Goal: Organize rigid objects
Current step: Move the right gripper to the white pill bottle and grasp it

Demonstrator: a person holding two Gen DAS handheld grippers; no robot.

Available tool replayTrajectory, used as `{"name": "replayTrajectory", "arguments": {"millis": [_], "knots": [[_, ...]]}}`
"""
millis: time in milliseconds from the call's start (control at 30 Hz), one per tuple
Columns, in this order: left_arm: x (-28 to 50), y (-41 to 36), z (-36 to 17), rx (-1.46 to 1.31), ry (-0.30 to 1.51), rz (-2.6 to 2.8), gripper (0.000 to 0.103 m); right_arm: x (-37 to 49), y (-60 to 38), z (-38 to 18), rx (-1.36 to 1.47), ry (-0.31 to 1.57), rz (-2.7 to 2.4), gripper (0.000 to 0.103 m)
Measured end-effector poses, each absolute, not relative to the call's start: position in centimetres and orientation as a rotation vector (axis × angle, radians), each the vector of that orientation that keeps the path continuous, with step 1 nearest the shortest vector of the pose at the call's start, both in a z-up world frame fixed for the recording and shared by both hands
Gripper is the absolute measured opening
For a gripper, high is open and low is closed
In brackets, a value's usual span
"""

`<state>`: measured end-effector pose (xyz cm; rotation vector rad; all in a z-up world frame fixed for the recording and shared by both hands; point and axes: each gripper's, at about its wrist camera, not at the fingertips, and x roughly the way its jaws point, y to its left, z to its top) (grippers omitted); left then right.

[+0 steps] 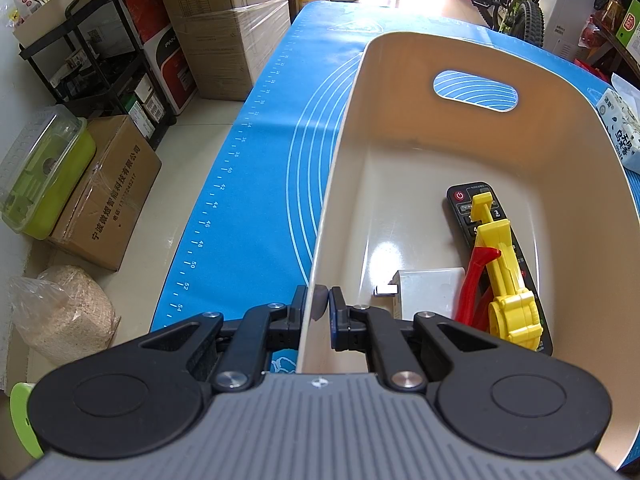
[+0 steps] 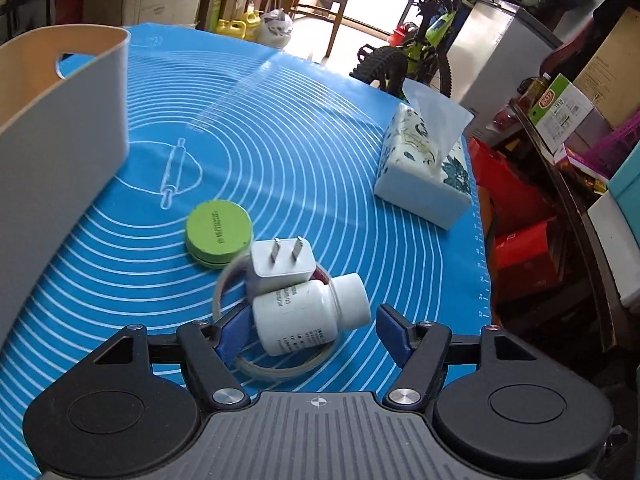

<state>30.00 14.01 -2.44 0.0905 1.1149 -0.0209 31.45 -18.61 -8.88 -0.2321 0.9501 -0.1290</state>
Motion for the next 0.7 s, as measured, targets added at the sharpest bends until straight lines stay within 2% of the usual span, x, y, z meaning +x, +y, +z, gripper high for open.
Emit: {"name": "replayTrajectory", "arguments": {"millis": [267,333,467,700], "knots": [[30.0,14.0,-2.5,0.093,1.115,-0.019,0.012,32.0,-18.6,-10.3,-0.280,0.956,-0.133,0.073],[30.0,14.0,-2.5,0.094,1.115,-0.019,0.012,32.0,-18.7,-10.4,-0.264,0.952,-0.117,0.067],[30.0,14.0,-2.5,0.093,1.115,-0.019,0.012,31.1,-18.5,-10.1,-0.270,0.926,-0.092,0.064],[30.0,13.9,-2.5,0.094,1.115,-0.019,0.012,30.0,-19.4,-8.4,-0.207,0.875,-0.125,0.064]]}}
